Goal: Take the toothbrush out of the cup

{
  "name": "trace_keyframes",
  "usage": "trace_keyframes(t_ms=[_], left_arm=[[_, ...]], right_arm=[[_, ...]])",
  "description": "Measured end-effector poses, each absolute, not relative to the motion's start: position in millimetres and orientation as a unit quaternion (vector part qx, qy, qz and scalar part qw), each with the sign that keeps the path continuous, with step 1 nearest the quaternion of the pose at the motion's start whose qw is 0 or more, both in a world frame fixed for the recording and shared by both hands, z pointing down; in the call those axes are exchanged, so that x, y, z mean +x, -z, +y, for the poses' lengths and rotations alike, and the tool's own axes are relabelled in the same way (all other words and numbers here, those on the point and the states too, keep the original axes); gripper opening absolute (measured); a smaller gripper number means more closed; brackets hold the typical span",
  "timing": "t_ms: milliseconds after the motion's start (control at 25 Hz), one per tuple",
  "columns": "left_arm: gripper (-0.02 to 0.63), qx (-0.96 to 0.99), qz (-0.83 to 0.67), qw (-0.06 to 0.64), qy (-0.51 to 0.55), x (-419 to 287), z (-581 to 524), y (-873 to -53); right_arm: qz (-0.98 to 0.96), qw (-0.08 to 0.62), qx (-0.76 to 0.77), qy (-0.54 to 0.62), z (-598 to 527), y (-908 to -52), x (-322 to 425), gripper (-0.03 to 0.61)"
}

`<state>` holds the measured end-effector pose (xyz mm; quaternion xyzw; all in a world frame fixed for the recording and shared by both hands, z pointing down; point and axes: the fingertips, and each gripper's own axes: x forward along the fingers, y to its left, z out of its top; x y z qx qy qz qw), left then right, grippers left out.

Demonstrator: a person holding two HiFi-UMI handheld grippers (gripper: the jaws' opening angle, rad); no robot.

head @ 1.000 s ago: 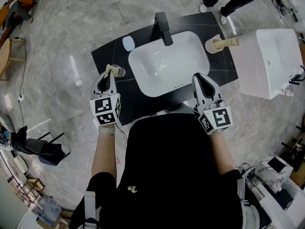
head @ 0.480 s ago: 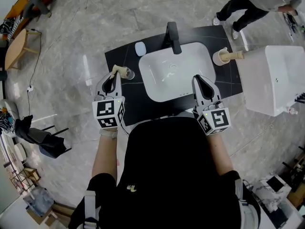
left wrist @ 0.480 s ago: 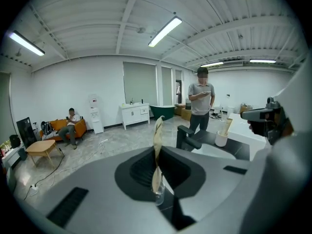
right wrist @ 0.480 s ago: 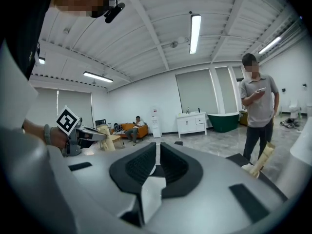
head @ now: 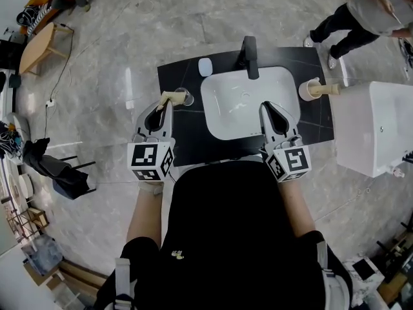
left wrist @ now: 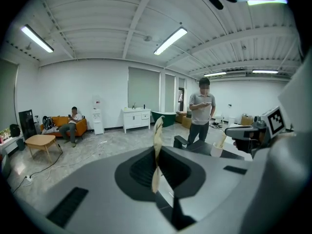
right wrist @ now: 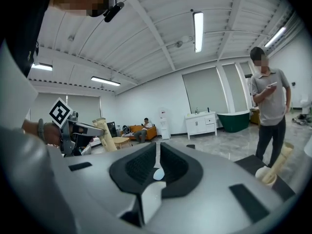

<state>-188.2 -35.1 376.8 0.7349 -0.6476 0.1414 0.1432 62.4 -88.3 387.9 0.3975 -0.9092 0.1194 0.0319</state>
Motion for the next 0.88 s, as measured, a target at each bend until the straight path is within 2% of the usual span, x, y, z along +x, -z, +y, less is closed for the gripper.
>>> trace_keyframes(t_ms=[480,880], left_arm=[[0.031,0.736,-0.638,0.184,-0.132,-171,-14,-399],[0.031,0.765,-0.591,0.199,-0.158,-128,-28,-422]], right_arm=[[-0.915,0.04,0.379,-0.129,-83,-397,53,0.046],[-0.891,0.044,0.427,-0.147,-84,-413,94,0.046]])
